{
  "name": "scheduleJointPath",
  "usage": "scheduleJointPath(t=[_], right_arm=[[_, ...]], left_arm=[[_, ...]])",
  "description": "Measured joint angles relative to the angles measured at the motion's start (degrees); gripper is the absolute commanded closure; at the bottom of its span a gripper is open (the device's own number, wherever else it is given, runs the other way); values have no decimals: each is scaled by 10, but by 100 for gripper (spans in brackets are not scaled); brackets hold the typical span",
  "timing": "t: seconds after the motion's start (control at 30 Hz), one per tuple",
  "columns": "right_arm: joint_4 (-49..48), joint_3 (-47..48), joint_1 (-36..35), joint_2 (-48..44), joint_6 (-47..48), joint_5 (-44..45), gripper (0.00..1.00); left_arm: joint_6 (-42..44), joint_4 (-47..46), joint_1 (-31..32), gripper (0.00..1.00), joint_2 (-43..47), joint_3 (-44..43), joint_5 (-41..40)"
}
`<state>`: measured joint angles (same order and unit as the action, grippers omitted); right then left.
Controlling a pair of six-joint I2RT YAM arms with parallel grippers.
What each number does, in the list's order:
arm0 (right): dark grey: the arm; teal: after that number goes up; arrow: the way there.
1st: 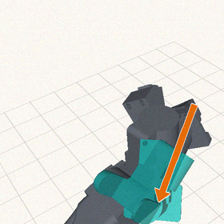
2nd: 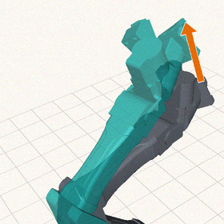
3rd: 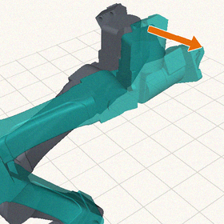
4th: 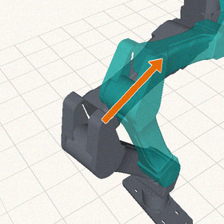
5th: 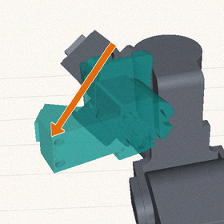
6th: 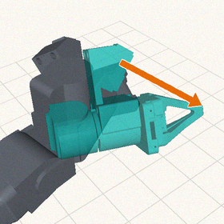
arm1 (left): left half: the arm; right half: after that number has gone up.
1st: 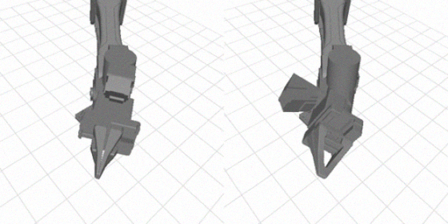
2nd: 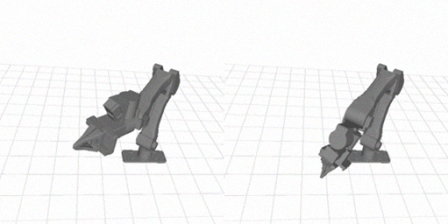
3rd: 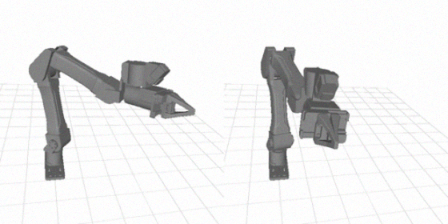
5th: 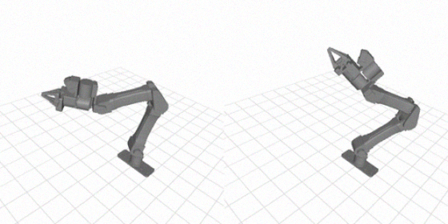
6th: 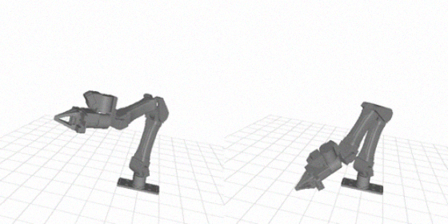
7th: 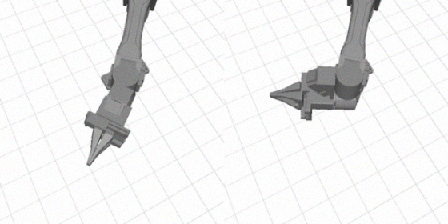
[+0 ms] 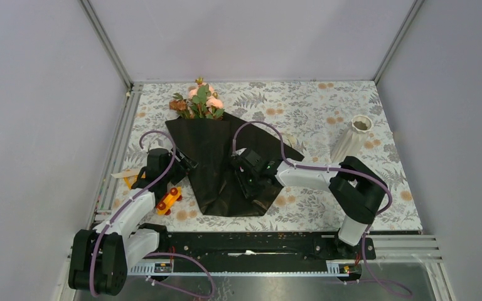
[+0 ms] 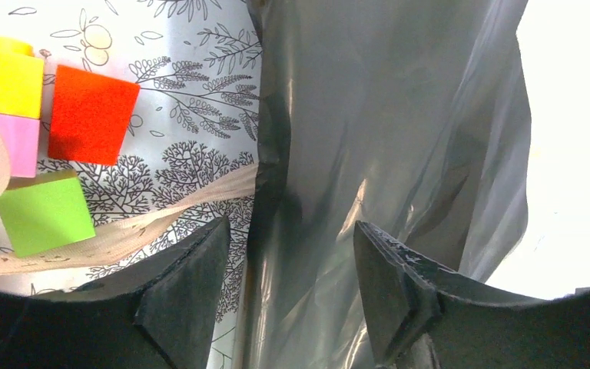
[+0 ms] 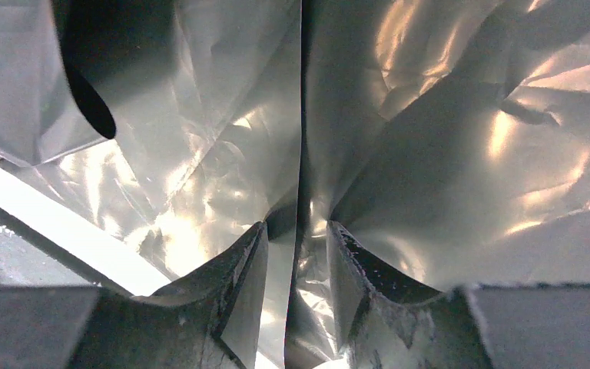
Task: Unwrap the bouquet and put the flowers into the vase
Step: Unfold the wrapping paper at the center of the board.
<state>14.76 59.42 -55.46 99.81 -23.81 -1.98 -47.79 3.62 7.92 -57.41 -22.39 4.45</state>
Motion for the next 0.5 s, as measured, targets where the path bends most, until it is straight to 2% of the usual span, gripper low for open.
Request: scheduleJointPath(t=[0.17,0.27,0.37,0.5], right_arm=[[0,-5,0,8,-1,0,63],[0,-6,0,12,-3,5,64],[0,-7,0,12,-7,14,65],[-2,-9,0,10,-12,32,66]], left_arm=[[-4,7,0,54,-1,0,-8],[-4,9,0,59,-1,0,-16],[-5,12,0,70,-1,0,-28],[-3,15,0,72,0,0,-42]])
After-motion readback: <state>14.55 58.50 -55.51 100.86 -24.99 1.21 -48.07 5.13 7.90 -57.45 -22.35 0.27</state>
